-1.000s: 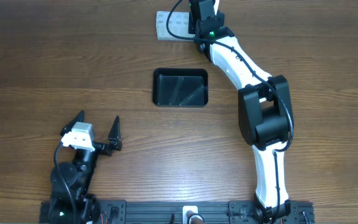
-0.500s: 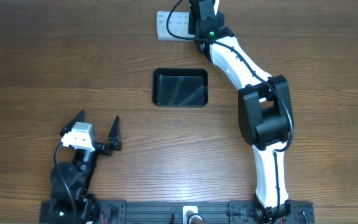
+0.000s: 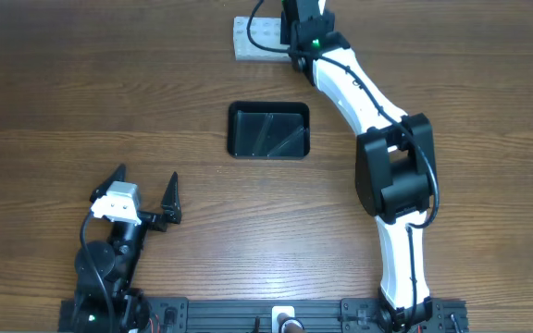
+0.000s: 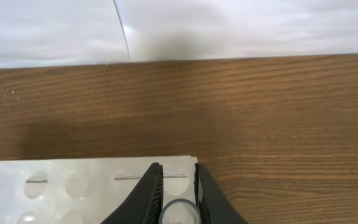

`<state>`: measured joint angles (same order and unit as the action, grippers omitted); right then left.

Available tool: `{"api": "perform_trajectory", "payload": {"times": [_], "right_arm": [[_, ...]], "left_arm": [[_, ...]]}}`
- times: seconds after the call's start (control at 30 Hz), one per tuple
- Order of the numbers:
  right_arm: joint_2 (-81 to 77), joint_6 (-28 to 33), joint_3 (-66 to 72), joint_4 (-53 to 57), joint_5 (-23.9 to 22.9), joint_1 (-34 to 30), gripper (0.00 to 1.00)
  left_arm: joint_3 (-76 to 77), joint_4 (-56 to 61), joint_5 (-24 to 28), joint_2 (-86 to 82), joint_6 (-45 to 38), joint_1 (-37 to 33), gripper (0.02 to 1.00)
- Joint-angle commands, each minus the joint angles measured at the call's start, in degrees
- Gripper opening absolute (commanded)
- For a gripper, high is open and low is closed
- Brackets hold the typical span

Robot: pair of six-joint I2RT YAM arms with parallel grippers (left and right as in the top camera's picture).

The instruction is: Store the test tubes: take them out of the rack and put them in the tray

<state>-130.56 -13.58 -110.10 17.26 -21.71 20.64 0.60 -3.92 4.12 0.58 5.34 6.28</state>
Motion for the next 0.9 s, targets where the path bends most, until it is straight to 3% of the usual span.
{"api": "perform_trajectory", "payload": {"times": [0.03, 0.13, 0.23, 0.47, 0.63, 0.9], "right_arm": [[8.3, 3.9, -7.5, 2.9, -5.6, 2.2, 0.141], [11.8, 5.1, -10.8, 5.3, -9.3, 3.9, 0.139], [15.6, 4.8, -11.8, 8.0, -10.2, 6.1, 0.139], [19.1, -9.4, -11.8, 28.9, -9.0, 14.0, 0.126], [17.8, -18.5, -7.5, 38.3, -2.4, 17.0, 0.115], [16.9, -24.2, 9.8, 31.2, 5.0, 17.2, 0.139]], "left_arm": [[-0.3, -0.2, 0.5, -0.4, -0.4, -0.3, 1.0], [-0.3, -0.2, 0.5, -0.4, -0.5, -0.3, 1.0], [-0.3, -0.2, 0.5, -0.4, -0.4, -0.3, 1.0], [-0.3, -0.2, 0.5, -0.4, -0.5, -0.3, 1.0], [-0.3, -0.2, 0.5, -0.4, -0.4, -0.3, 0.998], [-0.3, -0.2, 0.5, -0.4, -0.4, -0.3, 1.0]]}}
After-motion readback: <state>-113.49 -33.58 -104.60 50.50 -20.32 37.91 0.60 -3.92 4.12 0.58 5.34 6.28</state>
